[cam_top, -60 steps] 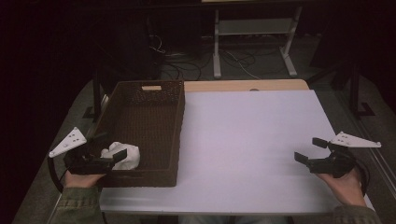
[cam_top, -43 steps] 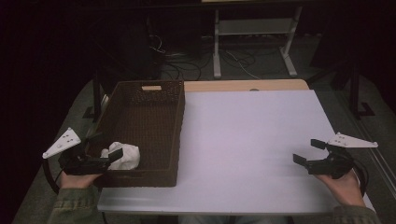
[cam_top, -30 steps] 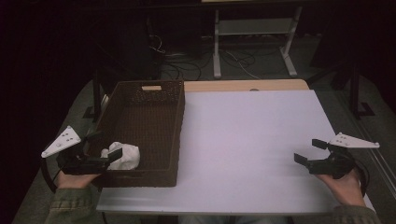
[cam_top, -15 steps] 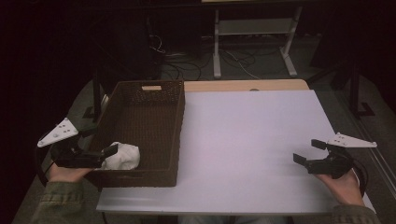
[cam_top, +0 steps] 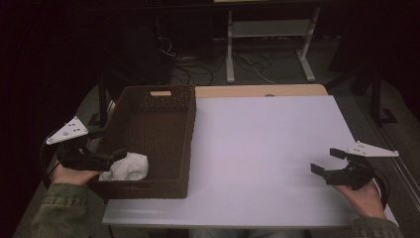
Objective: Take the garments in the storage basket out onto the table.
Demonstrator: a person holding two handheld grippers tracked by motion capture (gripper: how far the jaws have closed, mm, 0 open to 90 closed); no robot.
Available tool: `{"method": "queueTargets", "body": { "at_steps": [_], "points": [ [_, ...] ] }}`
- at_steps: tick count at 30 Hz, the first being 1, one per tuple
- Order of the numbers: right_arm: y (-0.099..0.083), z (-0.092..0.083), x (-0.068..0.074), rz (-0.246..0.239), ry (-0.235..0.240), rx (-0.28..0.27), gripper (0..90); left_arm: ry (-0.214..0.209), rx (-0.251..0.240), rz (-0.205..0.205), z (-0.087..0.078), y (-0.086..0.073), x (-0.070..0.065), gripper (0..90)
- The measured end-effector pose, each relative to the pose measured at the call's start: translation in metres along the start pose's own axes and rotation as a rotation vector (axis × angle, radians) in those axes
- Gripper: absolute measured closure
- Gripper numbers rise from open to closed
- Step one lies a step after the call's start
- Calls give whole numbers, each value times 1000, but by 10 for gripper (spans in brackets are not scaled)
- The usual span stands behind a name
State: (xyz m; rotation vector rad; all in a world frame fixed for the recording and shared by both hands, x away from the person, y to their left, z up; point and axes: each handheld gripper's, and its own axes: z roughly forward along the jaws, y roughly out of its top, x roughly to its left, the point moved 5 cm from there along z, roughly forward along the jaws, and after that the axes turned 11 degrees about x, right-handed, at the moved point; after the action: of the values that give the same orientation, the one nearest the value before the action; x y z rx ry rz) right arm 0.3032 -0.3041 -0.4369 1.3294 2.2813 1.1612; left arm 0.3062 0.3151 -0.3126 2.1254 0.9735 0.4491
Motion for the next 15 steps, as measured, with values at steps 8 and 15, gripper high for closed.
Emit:
{"method": "queueTargets", "body": {
  "at_steps": [8,15],
  "points": [
    [0,1,0,-3,0,2,0,4,40,2,5,5,5,0],
    [-1,2,1,-4,2,12,0,-1,73,3,9,7,10,0]
  ]
}}
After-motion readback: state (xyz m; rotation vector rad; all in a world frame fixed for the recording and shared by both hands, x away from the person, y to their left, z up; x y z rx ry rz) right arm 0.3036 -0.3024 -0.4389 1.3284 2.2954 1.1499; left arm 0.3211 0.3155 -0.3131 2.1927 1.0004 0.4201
